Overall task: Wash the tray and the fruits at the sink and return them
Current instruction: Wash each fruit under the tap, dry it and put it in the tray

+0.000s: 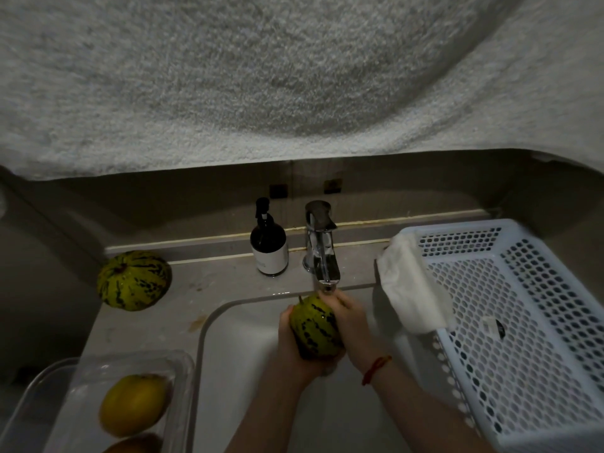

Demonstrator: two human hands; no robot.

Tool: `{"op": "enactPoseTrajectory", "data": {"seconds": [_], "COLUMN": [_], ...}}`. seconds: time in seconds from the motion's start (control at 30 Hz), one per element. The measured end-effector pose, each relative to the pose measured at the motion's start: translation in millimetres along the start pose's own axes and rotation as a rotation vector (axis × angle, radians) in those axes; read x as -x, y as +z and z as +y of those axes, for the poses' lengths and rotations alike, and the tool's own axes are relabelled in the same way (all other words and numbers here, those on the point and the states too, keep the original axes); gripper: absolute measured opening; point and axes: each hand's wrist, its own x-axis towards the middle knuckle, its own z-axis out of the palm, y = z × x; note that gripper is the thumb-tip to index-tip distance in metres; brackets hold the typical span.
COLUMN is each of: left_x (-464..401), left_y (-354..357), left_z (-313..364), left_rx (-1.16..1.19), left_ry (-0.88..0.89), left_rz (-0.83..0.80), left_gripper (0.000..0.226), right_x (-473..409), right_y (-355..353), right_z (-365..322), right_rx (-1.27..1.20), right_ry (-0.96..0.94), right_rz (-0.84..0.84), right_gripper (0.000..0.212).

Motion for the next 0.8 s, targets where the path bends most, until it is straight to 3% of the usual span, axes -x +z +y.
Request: {"op": "enactPoseTrajectory", "data": {"seconds": [0.17,0.27,0.33,0.43,0.53,0.6,0.7,0.8], "left_x": [6.7,5.1,5.2,9.9,17.5,14.7,5.7,0.7], "left_y": [2.8,-3.4,-2.3,2.6,1.2,-2.2,6.4,11.9], "left_z": [-6.8,-1.4,4.0,11.8,12.7,12.9,14.9,21.8], "left_rx": [0.093,-0.154,-0.361,-0.649,-0.782,-0.786,-0.54,-0.354], "left_ry": [-0.011,0.143,0.229,0.312,0.456,0.443,0.188,-0.018], "left_rz": [0.0,0.166,0.258,0.25,0.128,0.123,0.178,0.129], "left_gripper": [0.056,0.047,0.041,0.035,0.015,0.021,0.047,0.059], "right_x": [3.6,-2.3,-13.0,-26.4,-34.3,-30.8,-3.6,17.3], "right_y": [-3.1,-2.2,1.0,10.0,8.4,6.2,10.2,2.7], "right_z": [-1.6,-5.2,-8.3,-11.2,-13.3,-16.4,-10.1,3.7], "right_rx": [-0.05,-0.072,0.055,0.217,0.251,0.284,0.176,0.31], "right_ry": [0.092,0.231,0.313,0.416,0.455,0.404,0.117,-0.281], "right_rz": [0.102,0.069,0.046,-0.041,-0.081,-0.094,-0.062,-0.107], "right_gripper": [0.021,0.025,0.028,0.038,0.035,0.029,0.016,0.036]}}
